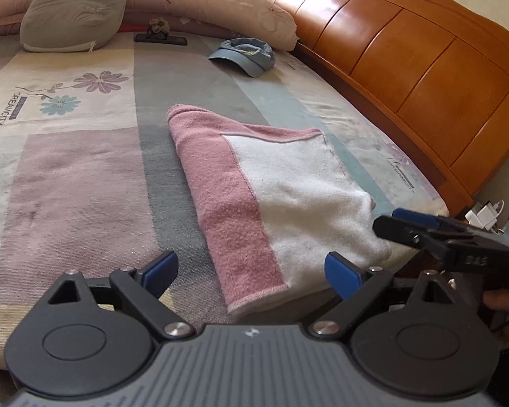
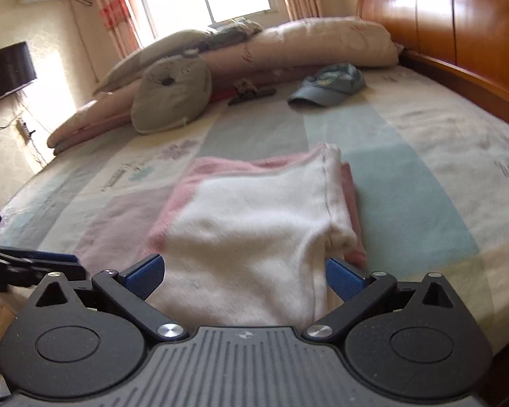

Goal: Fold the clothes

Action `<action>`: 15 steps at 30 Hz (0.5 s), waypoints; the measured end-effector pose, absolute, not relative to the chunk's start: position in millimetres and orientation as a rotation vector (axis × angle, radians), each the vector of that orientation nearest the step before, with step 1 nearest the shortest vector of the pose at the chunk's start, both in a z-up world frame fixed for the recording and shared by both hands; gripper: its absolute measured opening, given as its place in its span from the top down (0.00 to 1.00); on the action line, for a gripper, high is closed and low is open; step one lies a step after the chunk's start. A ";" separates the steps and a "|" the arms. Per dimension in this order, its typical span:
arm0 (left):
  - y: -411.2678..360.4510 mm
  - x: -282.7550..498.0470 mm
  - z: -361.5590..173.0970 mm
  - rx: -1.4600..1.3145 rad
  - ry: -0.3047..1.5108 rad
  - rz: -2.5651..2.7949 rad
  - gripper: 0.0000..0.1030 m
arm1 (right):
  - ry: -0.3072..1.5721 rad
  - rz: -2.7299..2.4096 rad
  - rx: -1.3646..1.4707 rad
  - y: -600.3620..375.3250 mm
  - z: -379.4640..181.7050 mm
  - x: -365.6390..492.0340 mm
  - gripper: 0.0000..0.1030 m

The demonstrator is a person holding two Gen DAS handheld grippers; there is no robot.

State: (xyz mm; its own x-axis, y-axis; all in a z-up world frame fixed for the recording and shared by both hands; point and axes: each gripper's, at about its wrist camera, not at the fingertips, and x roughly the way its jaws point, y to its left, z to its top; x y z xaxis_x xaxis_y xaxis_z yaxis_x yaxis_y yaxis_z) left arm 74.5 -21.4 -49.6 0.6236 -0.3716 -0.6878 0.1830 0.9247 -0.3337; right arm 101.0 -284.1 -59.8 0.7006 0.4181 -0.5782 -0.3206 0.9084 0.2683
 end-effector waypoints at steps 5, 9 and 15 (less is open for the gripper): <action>-19.6 78.7 -52.7 -0.253 0.847 -0.306 0.10 | 0.646 0.460 0.096 -271.9 -48.4 117.6 0.00; -20.2 80.4 -51.8 -0.246 0.850 -0.299 0.10 | 0.712 0.418 0.082 -266.1 -65.8 146.0 0.00; -26.6 87.5 -50.6 -0.222 0.858 -0.294 0.10 | 0.745 0.411 0.110 -271.3 -78.7 145.4 0.00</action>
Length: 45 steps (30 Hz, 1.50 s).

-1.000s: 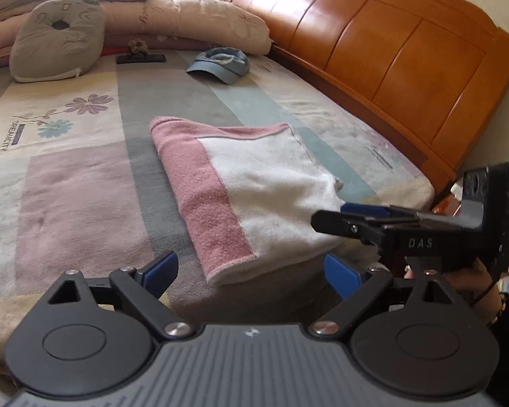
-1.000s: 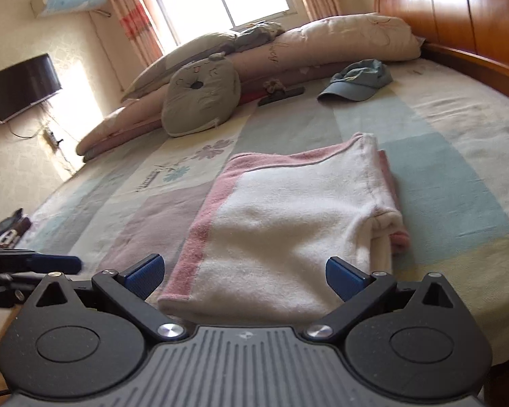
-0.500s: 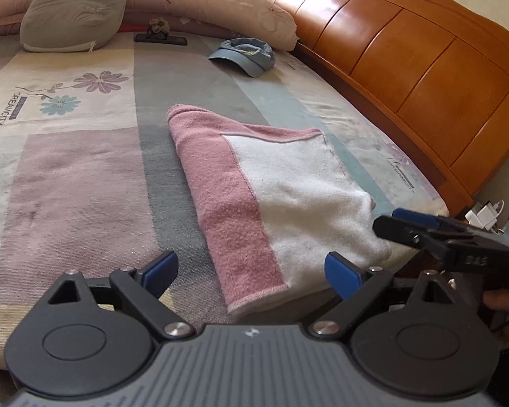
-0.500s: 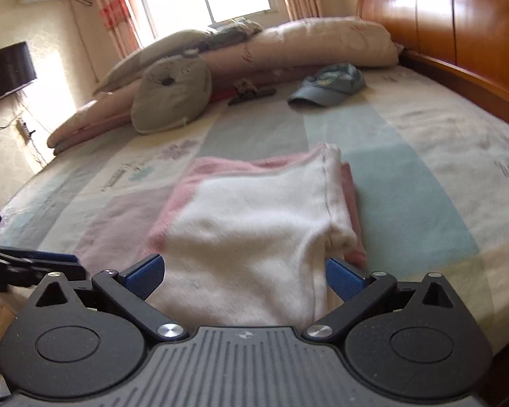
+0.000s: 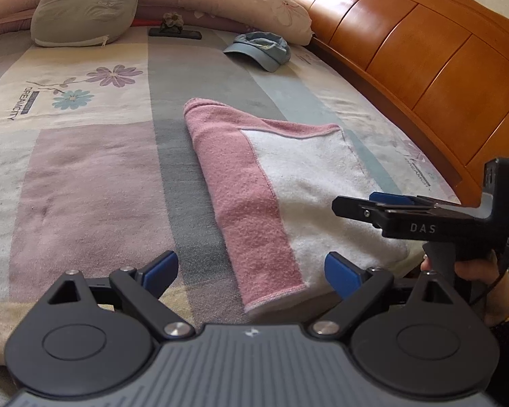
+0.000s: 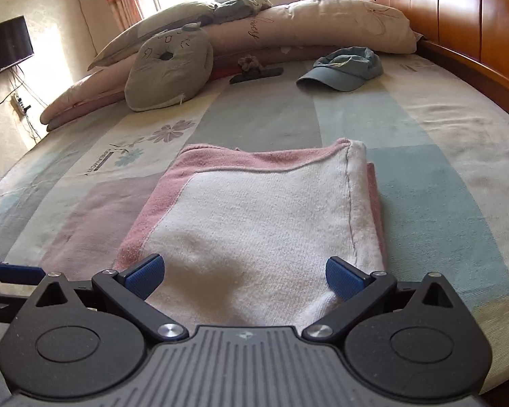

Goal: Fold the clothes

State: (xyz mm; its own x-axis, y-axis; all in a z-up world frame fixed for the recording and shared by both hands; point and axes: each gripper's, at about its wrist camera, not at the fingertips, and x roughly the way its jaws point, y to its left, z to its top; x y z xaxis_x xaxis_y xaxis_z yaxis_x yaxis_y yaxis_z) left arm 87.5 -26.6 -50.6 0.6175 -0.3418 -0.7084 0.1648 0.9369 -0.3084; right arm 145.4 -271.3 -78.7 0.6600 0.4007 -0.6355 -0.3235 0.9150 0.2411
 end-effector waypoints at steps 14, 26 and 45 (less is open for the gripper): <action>-65.8 139.1 -43.3 -0.214 0.839 -0.378 0.10 | 0.710 0.415 0.171 -303.9 -59.9 130.5 0.00; -56.4 174.7 -56.4 -0.274 0.848 -0.324 0.10 | 0.757 0.473 0.404 -356.2 -62.8 175.1 0.00; 1.7 241.5 -127.9 -0.706 1.089 -0.490 0.09 | 1.113 0.606 0.787 -381.4 -139.2 280.4 0.00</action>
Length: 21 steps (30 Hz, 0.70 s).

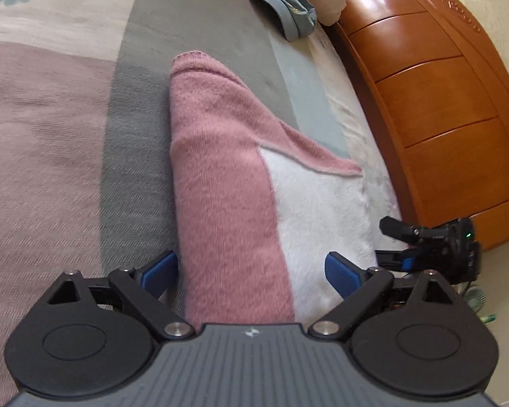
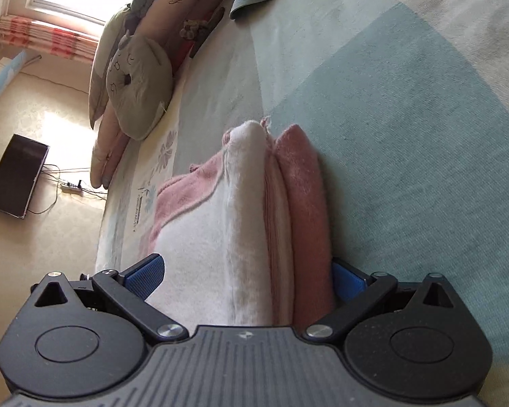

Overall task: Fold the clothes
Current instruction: 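Roll both tools and close them on the sweater's end edge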

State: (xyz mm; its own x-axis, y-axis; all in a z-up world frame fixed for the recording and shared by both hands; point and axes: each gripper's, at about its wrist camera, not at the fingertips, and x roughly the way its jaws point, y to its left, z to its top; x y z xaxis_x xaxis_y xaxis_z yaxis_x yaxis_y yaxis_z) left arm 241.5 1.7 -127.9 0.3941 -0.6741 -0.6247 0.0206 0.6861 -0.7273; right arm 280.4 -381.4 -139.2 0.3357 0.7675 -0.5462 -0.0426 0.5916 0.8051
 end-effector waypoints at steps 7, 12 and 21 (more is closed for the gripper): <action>-1.7 281.5 -138.6 -0.798 1.133 -0.583 0.06 | 1.111 0.619 0.794 -376.5 -138.6 301.4 0.00; -0.2 273.7 -144.3 -0.855 1.168 -0.623 0.06 | 1.121 0.615 0.792 -373.9 -137.0 304.7 0.00; -13.4 283.4 -149.6 -0.907 1.201 -0.662 0.05 | 1.177 0.689 0.810 -367.0 -139.9 292.3 0.00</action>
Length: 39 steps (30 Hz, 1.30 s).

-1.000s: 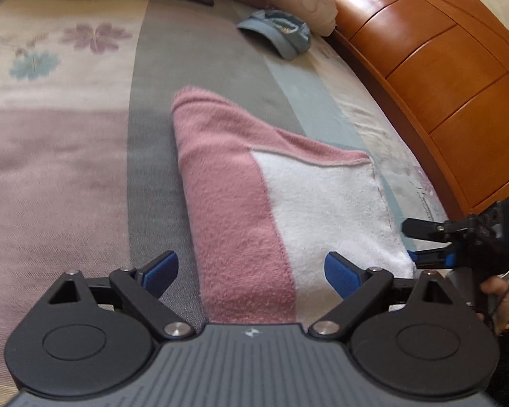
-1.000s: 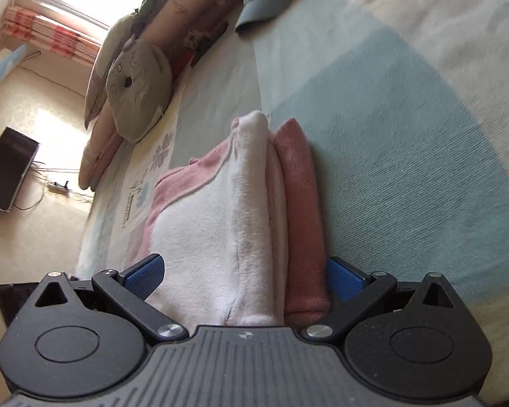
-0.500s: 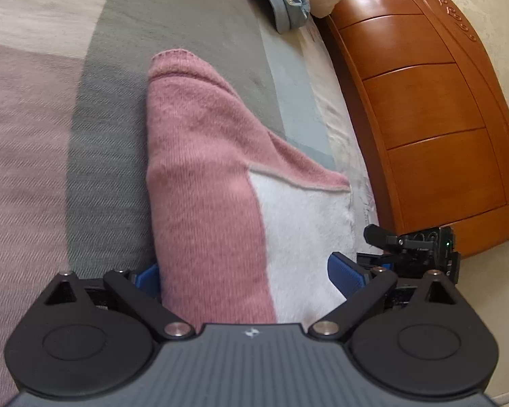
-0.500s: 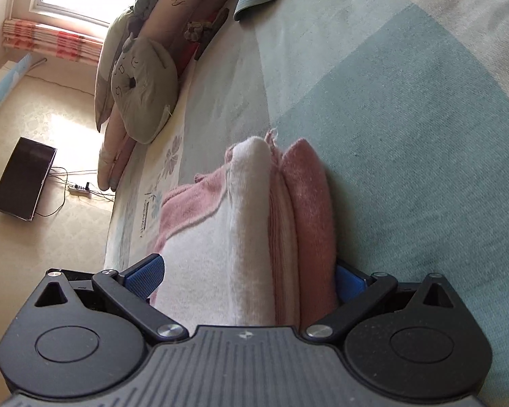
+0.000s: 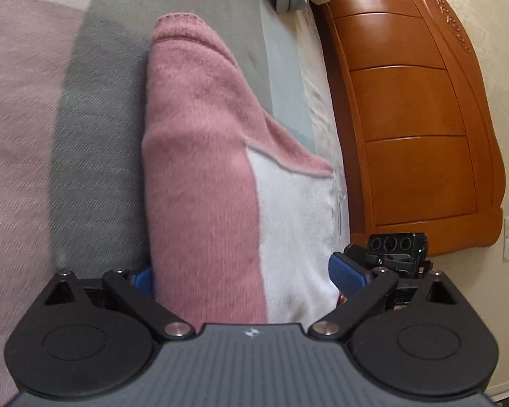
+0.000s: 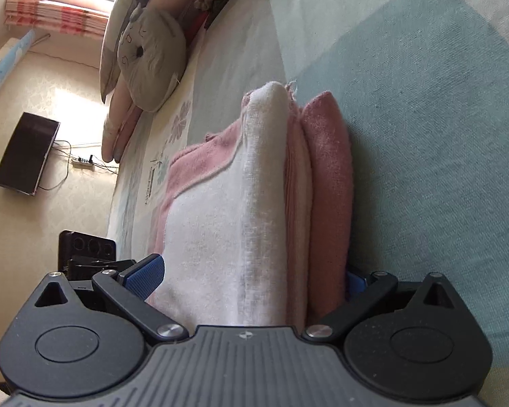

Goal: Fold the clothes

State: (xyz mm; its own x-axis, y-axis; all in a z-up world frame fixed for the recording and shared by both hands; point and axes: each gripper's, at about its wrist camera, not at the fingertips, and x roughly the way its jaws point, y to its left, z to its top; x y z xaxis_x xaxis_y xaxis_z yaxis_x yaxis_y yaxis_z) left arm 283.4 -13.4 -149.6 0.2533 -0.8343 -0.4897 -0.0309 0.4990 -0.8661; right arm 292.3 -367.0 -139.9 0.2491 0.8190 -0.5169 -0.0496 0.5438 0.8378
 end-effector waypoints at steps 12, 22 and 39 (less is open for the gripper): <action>-8.2 278.1 -151.2 -0.937 1.176 -0.673 0.09 | 1.140 0.797 0.781 -370.7 -143.0 285.3 0.00; -23.2 275.4 -143.4 -0.887 1.136 -0.670 0.06 | 1.097 0.820 0.772 -369.8 -142.5 286.0 0.00; -28.6 275.1 -138.1 -0.888 1.147 -0.654 0.02 | 1.042 0.859 0.827 -375.9 -144.9 287.7 0.00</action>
